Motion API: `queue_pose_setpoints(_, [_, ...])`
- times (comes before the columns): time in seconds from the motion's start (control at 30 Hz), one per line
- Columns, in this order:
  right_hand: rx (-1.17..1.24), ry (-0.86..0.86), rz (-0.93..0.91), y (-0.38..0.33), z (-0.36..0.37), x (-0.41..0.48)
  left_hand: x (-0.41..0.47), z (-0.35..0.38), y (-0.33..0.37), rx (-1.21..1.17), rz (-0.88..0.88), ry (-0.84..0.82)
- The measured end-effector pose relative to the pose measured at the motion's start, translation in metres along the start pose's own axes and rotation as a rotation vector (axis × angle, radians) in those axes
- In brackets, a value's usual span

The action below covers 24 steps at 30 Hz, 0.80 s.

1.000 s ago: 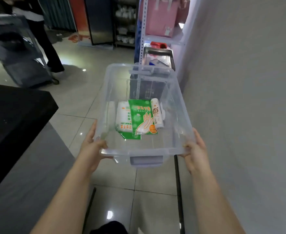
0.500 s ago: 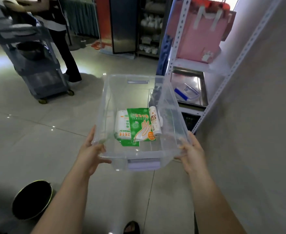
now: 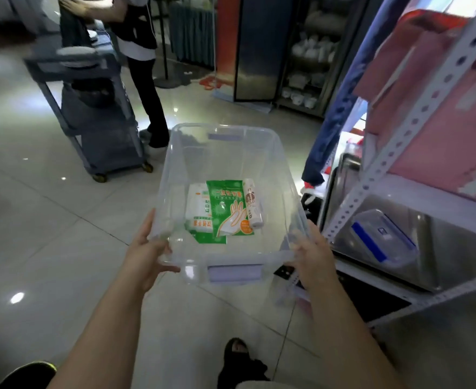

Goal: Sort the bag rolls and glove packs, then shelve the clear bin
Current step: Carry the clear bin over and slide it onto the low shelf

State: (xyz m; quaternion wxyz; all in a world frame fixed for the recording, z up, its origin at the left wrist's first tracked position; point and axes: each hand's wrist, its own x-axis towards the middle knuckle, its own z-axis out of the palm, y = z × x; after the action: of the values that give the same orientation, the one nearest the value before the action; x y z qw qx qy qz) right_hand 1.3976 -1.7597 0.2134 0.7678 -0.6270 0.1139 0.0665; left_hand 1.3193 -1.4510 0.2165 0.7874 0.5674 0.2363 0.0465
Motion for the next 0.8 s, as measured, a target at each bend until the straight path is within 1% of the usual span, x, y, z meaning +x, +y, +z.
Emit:
queue_pose_setpoints(0.13, [0.078,-0.010,0.073,-0.025,0.037,0.110,0.080,0.023,0.035,0.015,0.019,0.031])
queue_pose_setpoints(0.23, [0.171,-0.059,0.157,-0.040,0.065,0.173,0.136,0.036,0.056,0.029,0.016,0.094])
queue_pose_setpoints(0.33, [0.183,-0.008,0.224,-0.048,0.096,0.234,0.200,0.038,0.071,0.036,0.000,0.120])
queue_pose_setpoints(0.5, [0.242,0.039,0.275,-0.039,0.128,0.349,0.333,0.053,0.096,0.105,-0.020,0.014])
queue_pose_setpoints(0.67, [0.287,0.221,0.263,-0.042,0.160,0.455,0.493,0.087,0.124,0.199,-0.131,-0.090])
queue_pose_setpoints(0.8, [0.344,0.396,0.279,-0.051,0.176,0.520,0.613,0.129,0.151,0.301,-0.215,-0.239])
